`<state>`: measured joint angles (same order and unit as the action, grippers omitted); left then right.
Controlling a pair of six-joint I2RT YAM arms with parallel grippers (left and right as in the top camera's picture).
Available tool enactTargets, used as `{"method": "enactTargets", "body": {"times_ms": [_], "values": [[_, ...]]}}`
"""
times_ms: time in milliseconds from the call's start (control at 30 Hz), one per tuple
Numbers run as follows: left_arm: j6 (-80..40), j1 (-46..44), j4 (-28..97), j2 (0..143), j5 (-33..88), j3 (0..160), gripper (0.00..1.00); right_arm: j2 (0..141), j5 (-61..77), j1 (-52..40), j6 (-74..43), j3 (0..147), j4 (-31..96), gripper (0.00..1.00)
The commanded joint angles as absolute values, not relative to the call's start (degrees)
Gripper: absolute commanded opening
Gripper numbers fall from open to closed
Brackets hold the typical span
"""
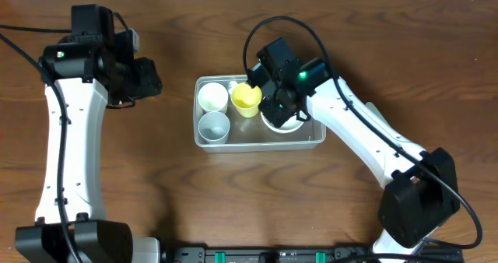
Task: Pack container
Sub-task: 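Stack the white bowl onto the yellow bowl and release, then reach the right gripper to the pale green spoon and grasp it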
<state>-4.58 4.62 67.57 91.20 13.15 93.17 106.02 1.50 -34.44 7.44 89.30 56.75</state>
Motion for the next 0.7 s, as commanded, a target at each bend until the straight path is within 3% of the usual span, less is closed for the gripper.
{"method": "enactTargets", "body": {"times_ms": [0,300,467,667], "values": [[-4.8,4.7,67.9,91.4,12.8,92.7,0.56,101.8,-6.3,-33.0,0.6,89.5,56.8,0.42],[-4.8,4.7,68.8,91.4,12.8,92.7,0.56,85.5,-5.7,-14.6,-0.2,90.2,57.8,0.72],[-4.8,4.7,68.8,91.4,12.8,92.7,0.56,84.9,-2.2,0.3,8.5,89.9,62.5,0.73],[-4.8,4.7,68.8,91.4,12.8,92.7,0.56,90.7,-2.1,8.1,18.9,87.7,67.0,0.75]]}}
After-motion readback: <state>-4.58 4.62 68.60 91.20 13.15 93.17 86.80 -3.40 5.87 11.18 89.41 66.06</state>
